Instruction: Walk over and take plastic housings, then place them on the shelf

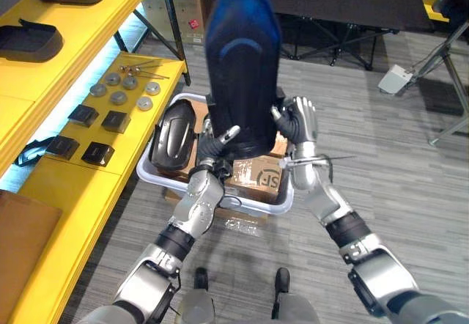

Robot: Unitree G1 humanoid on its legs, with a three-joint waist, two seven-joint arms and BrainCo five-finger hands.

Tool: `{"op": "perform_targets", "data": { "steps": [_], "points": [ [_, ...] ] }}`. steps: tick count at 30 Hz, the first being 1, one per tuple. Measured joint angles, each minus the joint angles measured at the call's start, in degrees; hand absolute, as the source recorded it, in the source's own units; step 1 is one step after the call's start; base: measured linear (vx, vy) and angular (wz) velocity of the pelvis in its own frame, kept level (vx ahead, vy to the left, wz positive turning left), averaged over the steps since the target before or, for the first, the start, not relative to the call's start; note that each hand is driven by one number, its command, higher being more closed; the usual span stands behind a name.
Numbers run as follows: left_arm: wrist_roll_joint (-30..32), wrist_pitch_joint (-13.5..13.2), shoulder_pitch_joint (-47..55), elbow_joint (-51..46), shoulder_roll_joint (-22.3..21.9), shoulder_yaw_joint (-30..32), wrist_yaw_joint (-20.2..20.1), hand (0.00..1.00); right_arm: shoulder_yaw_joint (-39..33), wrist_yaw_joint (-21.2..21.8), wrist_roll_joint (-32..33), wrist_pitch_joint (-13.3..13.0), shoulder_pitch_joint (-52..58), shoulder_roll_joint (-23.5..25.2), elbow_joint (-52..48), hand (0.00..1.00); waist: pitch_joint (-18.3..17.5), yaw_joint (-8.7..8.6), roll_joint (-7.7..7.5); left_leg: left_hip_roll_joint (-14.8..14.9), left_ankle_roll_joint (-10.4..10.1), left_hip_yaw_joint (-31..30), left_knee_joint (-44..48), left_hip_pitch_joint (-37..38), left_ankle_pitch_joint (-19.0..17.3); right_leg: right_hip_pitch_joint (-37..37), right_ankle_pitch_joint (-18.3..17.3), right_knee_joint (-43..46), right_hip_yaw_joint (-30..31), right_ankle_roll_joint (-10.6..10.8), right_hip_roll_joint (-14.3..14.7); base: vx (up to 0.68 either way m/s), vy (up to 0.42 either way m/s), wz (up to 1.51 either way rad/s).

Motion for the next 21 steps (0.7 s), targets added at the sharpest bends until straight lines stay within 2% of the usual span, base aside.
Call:
{"op": "perform_targets", "data": {
  "steps": [1, 4, 7, 10, 14, 16, 18, 21],
  "points": [
    [0.34, -1.20, -0.02, -1.23, 0.01, 0.95, 0.39, 1.00, 0.01, -0.51, 0.01, -0.29, 1.50, 0.34, 0.63, 1.00, -0.42, 0.02, -0.70, 0.00, -0.08, -0.28, -0.16, -0.02, 0.05, 0.03, -0.01, -0.05, -0.18, -0.02, 0.01, 0.00, -0.010, 0.04],
    [0.77, -2.92, -1.15, -3.27, 0.17, 1.65, 0.39, 1.00, 0.20, -0.54, 0.15, -0.33, 3.88, 0.37, 1.25, 1.00, -0.94, 0.35, -1.55, -0.01, -0.07, -0.36, -0.49, 0.00, 0.19, 0.04, -0.01, -0.15, -0.33, -0.02, -0.05, 0.00, -0.004, 0.04],
    [1.06, -3.89, -2.46, -6.09, 0.19, 1.64, 0.10, 1.00, 0.39, -0.62, 1.24, -0.33, 5.05, 0.84, 1.25, 1.00, -1.07, 0.45, -1.76, -0.03, -0.02, -0.37, -0.59, 0.03, 0.25, 0.11, 0.00, -0.24, -0.40, -0.03, -0.16, 0.00, -0.001, 0.01],
    [5.50, -2.50, -3.18, -7.79, 0.19, 1.56, -0.94, 1.00, 1.01, -0.62, 2.30, -0.28, 5.07, 0.71, 2.04, 1.00, -1.07, 0.42, -1.76, -0.05, -0.07, -0.38, -0.62, 0.09, 0.29, 0.36, 0.08, -0.53, -0.46, -0.10, -0.01, 0.00, 0.000, 0.01],
    [9.45, -0.42, -4.15, -8.04, 0.33, 1.23, -5.67, 1.00, 2.58, -0.56, 2.30, -0.27, 5.21, 0.62, 2.74, 1.00, -1.07, 0.44, -1.77, -0.03, -0.08, -0.38, -0.70, 0.24, 0.30, 1.04, 0.78, -1.86, -0.42, -0.32, 0.19, 0.00, -0.001, -0.02],
    [9.85, 2.15, -4.36, -8.04, 0.47, -1.69, -8.49, 1.00, 5.68, 0.04, 2.07, -0.85, 4.51, 0.59, 2.15, 1.00, -1.10, 0.40, -1.80, -0.03, -0.08, -0.26, -0.69, 0.32, 0.30, 1.16, 1.00, -2.21, -0.23, -0.35, 0.21, -0.01, 0.001, -0.05],
    [10.64, 4.99, -4.30, -7.85, -0.13, -9.34, -11.27, 1.00, 10.72, 1.35, 0.82, -2.04, 2.64, 1.90, 0.60, 1.00, -1.10, 0.32, -1.81, 0.01, -0.08, -0.08, -0.73, 0.46, 0.30, 1.17, 1.09, -2.32, 0.02, -0.37, 0.25, -0.01, 0.004, -0.05],
    [14.43, 5.44, -4.41, -8.29, -2.13, -9.86, -12.78, 1.00, 11.01, 2.32, 1.09, -2.06, 2.82, 4.48, 2.07, 1.00, -1.12, 0.49, -1.83, 0.00, -0.02, 1.11, -1.40, 1.46, 0.41, 1.16, 1.26, -2.32, 1.02, -0.34, 0.21, -0.02, 0.008, -0.15]
  ]
}}
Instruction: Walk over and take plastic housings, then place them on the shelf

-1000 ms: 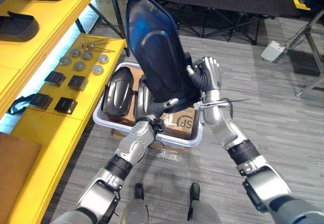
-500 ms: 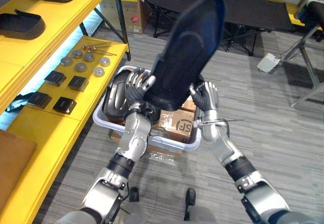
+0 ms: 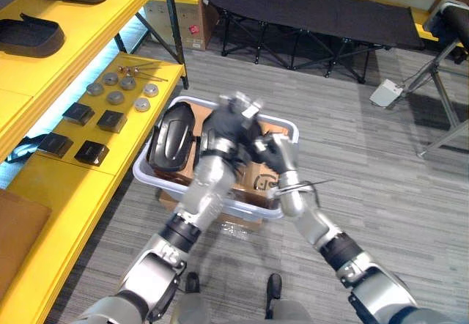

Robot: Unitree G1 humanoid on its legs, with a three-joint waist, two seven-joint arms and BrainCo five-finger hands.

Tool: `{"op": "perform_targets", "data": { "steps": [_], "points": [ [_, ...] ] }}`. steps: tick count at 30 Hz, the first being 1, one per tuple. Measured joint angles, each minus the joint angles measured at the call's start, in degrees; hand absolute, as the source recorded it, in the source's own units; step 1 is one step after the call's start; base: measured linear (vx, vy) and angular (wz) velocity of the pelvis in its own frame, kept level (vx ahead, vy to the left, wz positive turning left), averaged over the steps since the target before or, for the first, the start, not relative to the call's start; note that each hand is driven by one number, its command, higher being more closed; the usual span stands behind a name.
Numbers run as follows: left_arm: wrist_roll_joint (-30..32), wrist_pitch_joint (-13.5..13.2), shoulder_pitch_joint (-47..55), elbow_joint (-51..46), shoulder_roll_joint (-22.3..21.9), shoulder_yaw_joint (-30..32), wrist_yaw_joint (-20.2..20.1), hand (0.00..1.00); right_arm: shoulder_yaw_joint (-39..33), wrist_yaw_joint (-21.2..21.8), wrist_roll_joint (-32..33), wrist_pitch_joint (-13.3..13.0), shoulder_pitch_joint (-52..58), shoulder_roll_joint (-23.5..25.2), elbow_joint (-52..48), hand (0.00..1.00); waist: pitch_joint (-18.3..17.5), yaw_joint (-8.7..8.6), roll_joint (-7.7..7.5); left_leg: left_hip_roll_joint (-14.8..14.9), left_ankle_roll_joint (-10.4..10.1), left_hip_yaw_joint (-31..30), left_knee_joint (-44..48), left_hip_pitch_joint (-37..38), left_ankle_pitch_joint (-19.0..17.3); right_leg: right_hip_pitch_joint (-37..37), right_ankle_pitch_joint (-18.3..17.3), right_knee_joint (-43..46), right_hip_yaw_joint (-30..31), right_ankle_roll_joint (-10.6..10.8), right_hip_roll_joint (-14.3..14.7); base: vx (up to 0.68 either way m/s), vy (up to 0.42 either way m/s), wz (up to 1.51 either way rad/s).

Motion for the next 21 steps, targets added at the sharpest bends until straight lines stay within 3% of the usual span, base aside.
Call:
{"op": "perform_targets", "data": {
  "steps": [5, 7, 8, 12, 13, 15, 21],
  "points": [
    [2.24, 1.13, 0.19, 2.76, -0.02, -0.18, -1.13, 1.00, 0.00, 1.67, 0.08, 0.85, 0.01, 0.13, 1.75, 1.00, -0.11, -0.13, -0.17, -0.10, 0.02, 0.16, -0.71, 0.50, 0.39, -0.09, 0.05, 0.13, 0.18, 0.08, -0.09, -0.01, 0.005, -0.04],
    [4.49, 2.23, 0.46, 5.37, 0.06, -0.34, -0.55, 1.00, -0.14, 2.35, 0.11, 2.56, -0.15, 0.36, 3.90, 1.00, -0.10, -0.09, -0.16, -0.12, 0.03, 0.17, -0.73, 0.50, 0.44, -0.23, 0.04, 0.35, 0.22, 0.09, -0.13, 0.00, 0.000, 0.00],
    [6.07, 3.66, 0.84, 7.22, 0.08, -0.40, 0.88, 0.00, -0.42, 2.51, 0.63, 3.57, -0.44, 0.52, 5.71, 1.00, -0.10, -0.07, -0.16, -0.12, 0.02, 0.21, -0.61, 0.33, 0.44, -0.53, 0.02, 0.62, 0.31, 0.11, -0.19, -0.03, 0.011, -0.03],
    [6.03, 5.91, 1.10, 12.67, 0.20, 0.64, 6.70, 0.00, -4.37, 3.22, 2.93, 7.38, -5.71, 1.07, 15.70, 1.00, 1.72, -0.04, 0.30, -0.22, 0.17, 0.21, 2.16, -4.99, 0.54, -6.46, -0.10, 3.97, 1.24, 0.13, -0.48, -0.07, 0.018, -0.03],
    [5.91, 6.19, 1.13, 13.11, 0.40, 0.87, 7.14, 0.00, -6.02, 2.63, 4.13, 7.51, -6.80, 0.90, 16.84, 0.00, 2.93, -0.06, 0.51, -0.24, 0.20, 0.05, 2.62, -5.33, 0.56, -6.63, -0.09, 4.31, 1.24, 0.14, -0.52, -0.10, 0.024, 0.00],
    [5.86, 6.41, 2.99, 13.72, 0.89, 1.91, 8.46, 0.00, -12.15, -1.24, 8.14, 7.75, -10.68, -0.35, 17.20, 0.00, 6.98, -0.14, 1.11, -0.24, 0.25, 0.03, 3.78, -6.06, 0.42, -7.36, -0.13, 5.35, 1.27, 0.20, -0.69, -0.13, 0.022, 0.00],
    [6.35, 6.21, 4.04, 12.15, 0.19, 2.71, 10.10, 0.00, -13.78, -4.16, 13.15, 7.66, -13.38, -3.61, 17.14, 0.00, 8.84, -0.89, 2.17, -0.19, 0.54, -0.31, 5.51, -8.54, 0.14, -9.25, -0.09, 6.13, 1.24, 0.23, -0.76, -0.03, 0.007, 0.01]
  ]
}}
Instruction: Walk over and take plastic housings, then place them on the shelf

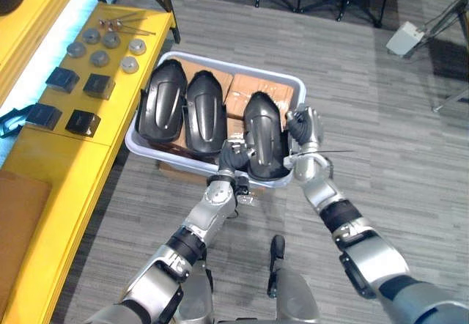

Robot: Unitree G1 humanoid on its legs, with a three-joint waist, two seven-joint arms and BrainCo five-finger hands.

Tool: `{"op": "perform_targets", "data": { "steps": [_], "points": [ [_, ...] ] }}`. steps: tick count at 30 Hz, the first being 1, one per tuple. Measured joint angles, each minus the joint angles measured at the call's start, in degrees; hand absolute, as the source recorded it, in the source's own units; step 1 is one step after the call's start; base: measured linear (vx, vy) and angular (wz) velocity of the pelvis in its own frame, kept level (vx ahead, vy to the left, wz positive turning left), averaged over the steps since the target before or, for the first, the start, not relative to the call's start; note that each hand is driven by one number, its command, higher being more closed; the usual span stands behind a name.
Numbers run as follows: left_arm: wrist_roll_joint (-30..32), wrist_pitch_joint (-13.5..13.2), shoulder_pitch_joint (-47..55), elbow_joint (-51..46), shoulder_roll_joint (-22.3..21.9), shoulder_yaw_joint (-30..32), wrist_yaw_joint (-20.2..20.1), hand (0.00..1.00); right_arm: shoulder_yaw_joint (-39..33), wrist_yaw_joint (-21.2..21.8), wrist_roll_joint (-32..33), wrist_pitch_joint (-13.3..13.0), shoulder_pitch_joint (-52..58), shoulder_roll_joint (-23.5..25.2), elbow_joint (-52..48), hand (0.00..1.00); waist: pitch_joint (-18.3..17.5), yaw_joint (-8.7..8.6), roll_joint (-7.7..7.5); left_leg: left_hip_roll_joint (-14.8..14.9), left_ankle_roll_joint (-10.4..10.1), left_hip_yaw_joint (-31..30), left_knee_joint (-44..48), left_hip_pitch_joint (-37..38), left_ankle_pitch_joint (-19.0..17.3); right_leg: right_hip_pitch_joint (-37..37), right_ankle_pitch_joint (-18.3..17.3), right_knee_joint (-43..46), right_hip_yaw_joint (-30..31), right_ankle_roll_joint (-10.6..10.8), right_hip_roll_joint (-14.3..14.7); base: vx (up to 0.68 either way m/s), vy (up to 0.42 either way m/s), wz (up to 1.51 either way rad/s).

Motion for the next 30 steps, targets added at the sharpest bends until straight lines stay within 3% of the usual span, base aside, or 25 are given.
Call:
{"op": "perform_targets", "data": {
  "steps": [9, 10, 18, 27, 30],
  "points": [
    [4.76, 0.75, -1.78, -3.32, -1.06, 1.78, 0.71, 0.00, -7.14, 0.32, 8.46, 2.56, -2.90, -2.52, 6.70, 0.00, 2.45, -0.51, 2.21, -0.17, 0.83, -1.09, 5.82, -6.27, -2.22, -3.97, -0.27, 2.03, -0.09, 0.20, -0.65, -0.02, 0.027, 0.04],
    [4.97, 1.17, -1.79, -3.32, -1.83, 1.82, 0.80, 0.00, -8.47, 1.26, 9.98, 3.82, -4.10, -3.62, 8.73, 0.00, 3.14, -0.30, 2.76, -0.24, 0.94, -1.29, 6.56, -7.04, -2.42, -4.44, -0.27, 2.32, -0.23, 0.21, -0.73, -0.03, 0.029, 0.07],
    [6.33, 2.04, -3.69, -2.08, -4.99, 1.52, 1.10, 0.00, -9.21, 4.57, 14.88, 6.30, -10.86, -7.71, 16.85, 0.00, 5.14, 1.92, 6.81, -0.89, 1.43, -2.17, 10.83, -12.16, -3.42, -9.32, -1.50, 6.96, -0.33, 0.58, -1.47, -0.05, 0.026, 0.04],
    [6.17, 1.73, -4.92, 3.81, -7.09, 1.24, 1.08, 0.00, -11.05, 7.50, 14.74, 6.15, -14.99, -10.69, 20.50, 0.00, 6.46, 4.48, 9.86, -1.48, 2.46, -3.86, 16.40, -18.61, -4.74, -14.37, -3.07, 12.01, -1.25, 0.97, -2.76, -0.04, 0.031, 0.09],
    [5.87, 1.46, -5.22, 4.93, -7.07, 1.24, 1.04, 0.00, -11.04, 7.67, 14.28, 6.10, -15.27, -11.69, 20.78, 0.00, 6.55, 4.99, 10.27, -1.76, 2.66, -4.40, 17.46, -19.73, -5.00, -15.15, -3.42, 12.93, -1.59, 1.07, -3.04, -0.01, 0.027, 0.07]
  ]
}}
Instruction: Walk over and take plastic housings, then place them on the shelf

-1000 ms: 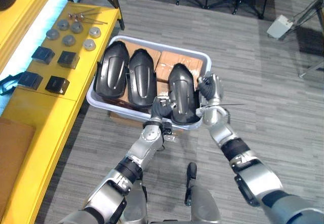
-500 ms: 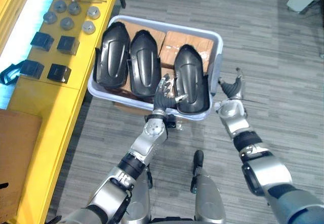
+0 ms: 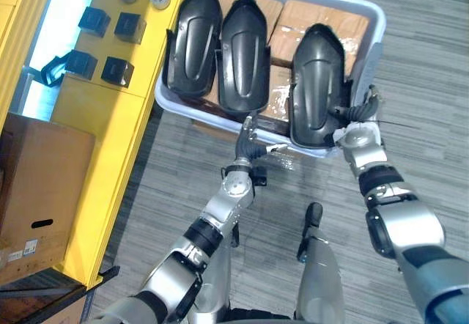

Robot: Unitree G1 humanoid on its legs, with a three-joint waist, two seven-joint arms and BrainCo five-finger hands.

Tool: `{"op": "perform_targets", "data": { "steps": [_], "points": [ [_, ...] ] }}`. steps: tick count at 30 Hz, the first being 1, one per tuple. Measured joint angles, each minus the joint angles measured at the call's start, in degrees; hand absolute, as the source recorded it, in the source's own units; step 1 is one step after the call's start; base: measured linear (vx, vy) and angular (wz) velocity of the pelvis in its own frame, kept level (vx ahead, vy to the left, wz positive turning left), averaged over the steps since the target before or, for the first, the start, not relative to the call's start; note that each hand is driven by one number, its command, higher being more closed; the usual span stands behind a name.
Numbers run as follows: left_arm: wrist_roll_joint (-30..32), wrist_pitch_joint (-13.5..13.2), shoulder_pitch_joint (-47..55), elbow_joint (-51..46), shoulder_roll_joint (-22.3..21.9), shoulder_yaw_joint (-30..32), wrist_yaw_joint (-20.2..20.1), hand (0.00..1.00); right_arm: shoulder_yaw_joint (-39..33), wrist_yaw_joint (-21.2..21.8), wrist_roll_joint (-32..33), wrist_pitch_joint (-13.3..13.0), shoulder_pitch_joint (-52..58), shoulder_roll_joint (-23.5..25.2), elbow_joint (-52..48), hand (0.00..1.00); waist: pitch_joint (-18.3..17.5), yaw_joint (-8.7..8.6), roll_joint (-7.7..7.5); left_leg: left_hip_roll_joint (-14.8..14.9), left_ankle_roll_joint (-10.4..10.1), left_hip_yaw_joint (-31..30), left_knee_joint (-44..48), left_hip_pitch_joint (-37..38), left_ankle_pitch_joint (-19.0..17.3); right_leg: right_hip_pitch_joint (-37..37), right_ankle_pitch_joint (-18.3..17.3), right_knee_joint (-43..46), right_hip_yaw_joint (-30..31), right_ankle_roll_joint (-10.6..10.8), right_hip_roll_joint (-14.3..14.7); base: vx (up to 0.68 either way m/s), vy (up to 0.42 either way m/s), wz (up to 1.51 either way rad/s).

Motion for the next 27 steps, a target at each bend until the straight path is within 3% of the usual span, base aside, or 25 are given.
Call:
{"op": "perform_targets", "data": {
  "steps": [1, 2, 10, 18, 22, 27],
  "points": [
    [-0.03, -0.25, -0.35, 0.65, -0.01, -0.02, -0.04, 0.00, 0.05, 0.34, -0.35, -0.04, -0.24, -0.70, 0.31, 0.00, 0.14, 0.41, 0.35, 0.00, 0.08, -0.07, 0.72, -0.39, -0.30, -0.22, -0.24, 0.49, -0.06, -0.03, -0.07, 0.00, 0.026, 0.04],
    [-0.08, -0.57, -0.59, 1.09, -0.01, -0.05, -0.10, 0.00, 0.05, 0.36, -1.32, -0.05, -0.46, -0.97, 0.85, 1.00, 0.19, 0.56, 0.45, -0.12, 0.08, -0.05, 0.87, -0.56, -0.35, -0.54, -0.46, 0.99, -0.02, 0.01, -0.26, -0.01, 0.025, 0.03],
    [-0.15, -1.68, -0.89, 4.18, -0.02, -1.48, -0.82, 0.00, 1.92, 2.22, -7.45, 1.24, -1.27, -4.23, 1.23, 1.00, 0.21, 1.15, 1.37, -0.12, 0.08, -0.27, 1.11, -1.56, -0.36, -1.92, -0.95, 2.26, -0.17, -0.36, -0.40, 0.00, 0.002, 0.01],
    [-1.89, -3.06, -0.90, 6.17, -1.12, -3.38, -1.15, 0.00, 5.33, 4.89, -16.52, 8.47, -2.05, -6.90, 2.36, 1.00, 0.02, 2.74, 1.74, 0.28, -0.44, -1.60, 0.82, -1.59, -0.12, -2.00, -2.52, 3.84, -1.63, -0.99, -0.14, 0.02, -0.025, 0.06],
    [-2.37, -3.67, -0.89, 6.28, -1.25, -3.57, -1.20, 0.00, 7.49, 4.65, -17.45, 9.69, -2.75, -7.14, 3.60, 1.00, 0.01, 3.35, 1.76, 0.49, -0.46, -1.61, 0.81, -1.57, -0.13, -1.99, -2.61, 3.85, -1.70, -1.01, 0.06, 0.04, -0.013, -0.01],
    [-3.97, -3.68, -0.78, 6.28, -1.48, -3.90, -1.22, 0.00, 7.49, 0.26, -17.39, 9.89, -2.72, -6.78, 4.09, 1.00, 0.01, 3.73, 1.77, 0.80, -0.50, -1.65, 0.80, -1.54, -0.15, -1.95, -2.76, 3.88, -1.83, -1.15, 0.38, 0.01, -0.005, 0.00]
  ]
}}
